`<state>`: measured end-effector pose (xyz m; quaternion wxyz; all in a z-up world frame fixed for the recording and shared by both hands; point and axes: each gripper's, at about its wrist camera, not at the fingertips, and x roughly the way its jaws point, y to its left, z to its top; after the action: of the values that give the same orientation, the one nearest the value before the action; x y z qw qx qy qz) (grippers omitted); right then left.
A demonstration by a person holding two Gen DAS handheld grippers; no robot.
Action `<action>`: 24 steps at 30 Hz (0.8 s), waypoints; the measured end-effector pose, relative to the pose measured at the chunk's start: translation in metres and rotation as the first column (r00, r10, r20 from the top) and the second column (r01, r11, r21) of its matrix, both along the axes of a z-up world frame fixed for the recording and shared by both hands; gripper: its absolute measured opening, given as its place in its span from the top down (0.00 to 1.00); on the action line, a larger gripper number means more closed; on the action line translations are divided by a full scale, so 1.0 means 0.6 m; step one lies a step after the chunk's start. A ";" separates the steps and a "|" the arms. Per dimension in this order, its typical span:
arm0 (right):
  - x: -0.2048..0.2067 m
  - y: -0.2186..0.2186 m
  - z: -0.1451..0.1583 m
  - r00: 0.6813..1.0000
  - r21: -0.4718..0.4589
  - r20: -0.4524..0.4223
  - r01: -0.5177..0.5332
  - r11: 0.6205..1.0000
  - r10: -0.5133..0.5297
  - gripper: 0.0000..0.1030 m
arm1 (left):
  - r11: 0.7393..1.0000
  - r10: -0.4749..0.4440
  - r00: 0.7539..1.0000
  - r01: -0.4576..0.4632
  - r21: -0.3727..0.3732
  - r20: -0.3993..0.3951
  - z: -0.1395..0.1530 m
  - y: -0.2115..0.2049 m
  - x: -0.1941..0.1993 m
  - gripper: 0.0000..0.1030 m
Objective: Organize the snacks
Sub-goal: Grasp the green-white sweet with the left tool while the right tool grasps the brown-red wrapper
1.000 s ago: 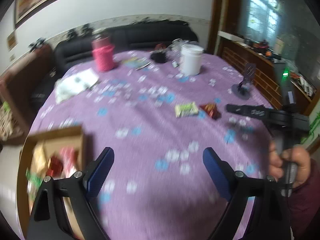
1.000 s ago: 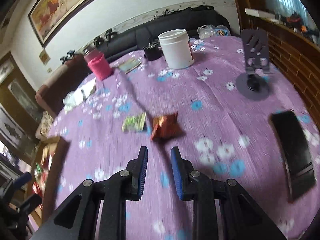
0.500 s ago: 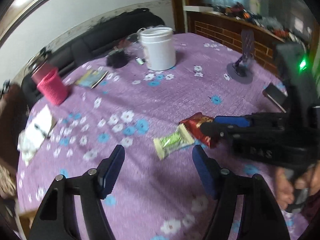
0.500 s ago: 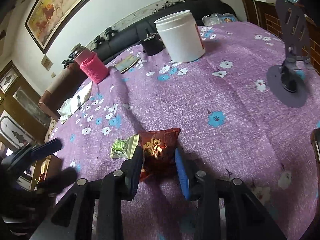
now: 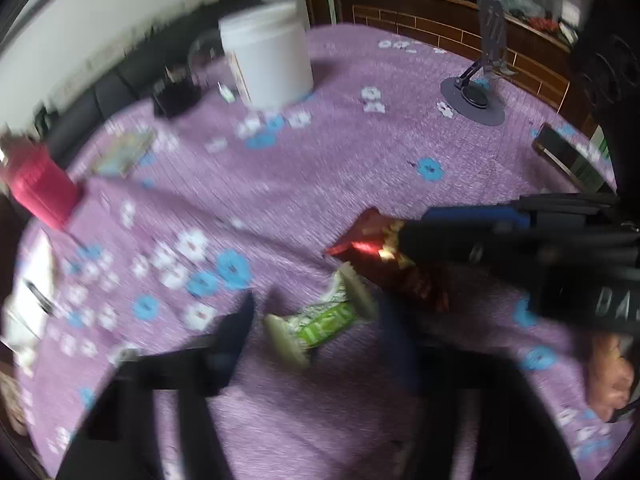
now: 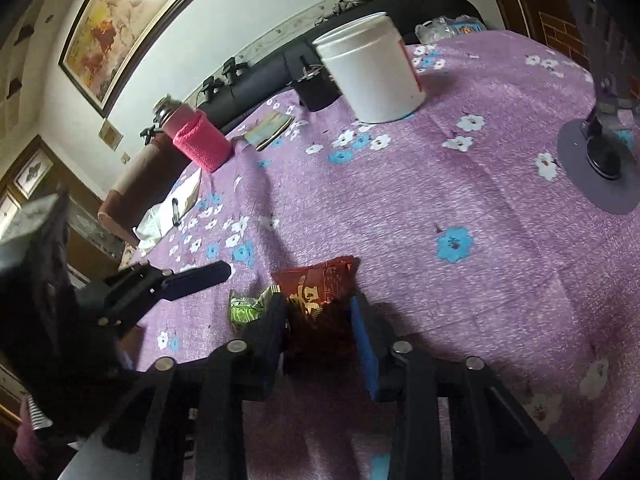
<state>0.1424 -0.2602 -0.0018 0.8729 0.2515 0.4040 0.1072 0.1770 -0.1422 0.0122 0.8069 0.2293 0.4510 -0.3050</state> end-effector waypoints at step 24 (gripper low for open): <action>0.004 0.022 -0.006 1.000 -0.062 0.018 0.006 0.998 -0.005 0.67 | 0.983 0.111 0.994 -0.113 -0.143 -0.019 0.062 0.094 -0.152 0.69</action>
<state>0.1447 -0.2473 -0.0056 0.8842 0.2244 0.3986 0.0945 0.0858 -0.0855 0.0497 0.8347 0.1433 0.4443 -0.2922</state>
